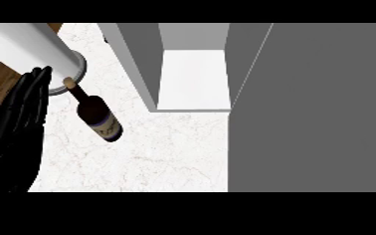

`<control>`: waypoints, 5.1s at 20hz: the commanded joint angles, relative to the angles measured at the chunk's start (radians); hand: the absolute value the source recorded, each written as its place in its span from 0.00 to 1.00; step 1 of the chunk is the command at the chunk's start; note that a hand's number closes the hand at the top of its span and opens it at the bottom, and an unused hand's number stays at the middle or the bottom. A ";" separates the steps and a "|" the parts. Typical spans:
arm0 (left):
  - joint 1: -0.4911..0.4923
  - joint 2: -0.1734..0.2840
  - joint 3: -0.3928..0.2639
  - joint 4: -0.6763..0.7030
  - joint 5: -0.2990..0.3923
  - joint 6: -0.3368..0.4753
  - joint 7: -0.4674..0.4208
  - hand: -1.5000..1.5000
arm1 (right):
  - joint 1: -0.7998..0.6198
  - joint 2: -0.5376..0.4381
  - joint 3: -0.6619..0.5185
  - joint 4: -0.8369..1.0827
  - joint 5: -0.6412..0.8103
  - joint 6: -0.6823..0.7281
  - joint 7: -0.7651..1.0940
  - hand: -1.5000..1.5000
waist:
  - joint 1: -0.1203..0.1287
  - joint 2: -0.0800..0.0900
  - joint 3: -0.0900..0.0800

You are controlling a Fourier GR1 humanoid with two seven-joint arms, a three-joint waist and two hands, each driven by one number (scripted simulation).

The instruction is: Pick up the wine, place it into the cabinet and close the cabinet

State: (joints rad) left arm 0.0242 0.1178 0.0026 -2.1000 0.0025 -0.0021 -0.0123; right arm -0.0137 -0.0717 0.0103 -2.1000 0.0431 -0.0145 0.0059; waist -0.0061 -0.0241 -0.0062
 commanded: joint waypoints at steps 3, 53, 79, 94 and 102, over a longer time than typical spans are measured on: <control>-0.102 0.052 0.001 0.073 0.109 -0.126 -0.005 0.00 | 0.034 0.002 0.031 -0.103 0.002 0.006 0.068 0.00 | -0.004 0.023 0.006; -0.197 0.009 0.056 -0.167 0.395 0.059 0.605 0.00 | -0.056 -0.037 0.080 -0.486 -0.238 0.062 0.642 0.00 | 0.004 0.023 0.005; -0.218 0.141 0.302 0.581 0.330 -0.224 0.145 0.00 | 0.013 -0.006 0.089 -0.436 -0.227 0.116 0.545 0.00 | -0.003 0.025 0.006; -0.259 0.131 0.273 1.070 0.200 -0.344 -0.228 0.00 | -0.111 0.021 0.102 -0.371 -0.183 0.067 0.592 0.00 | 0.000 0.025 0.006; -0.283 0.145 0.278 1.323 0.155 -0.414 -0.429 0.00 | -0.070 0.026 0.134 -0.410 -0.170 0.087 0.565 0.00 | -0.003 0.026 0.006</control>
State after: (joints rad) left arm -0.2152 0.2565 0.2784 -0.9237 0.1840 -0.3898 -0.3451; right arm -0.1308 -0.0528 0.1299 -2.4651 -0.0997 0.0494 0.6055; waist -0.0076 0.0011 -0.0008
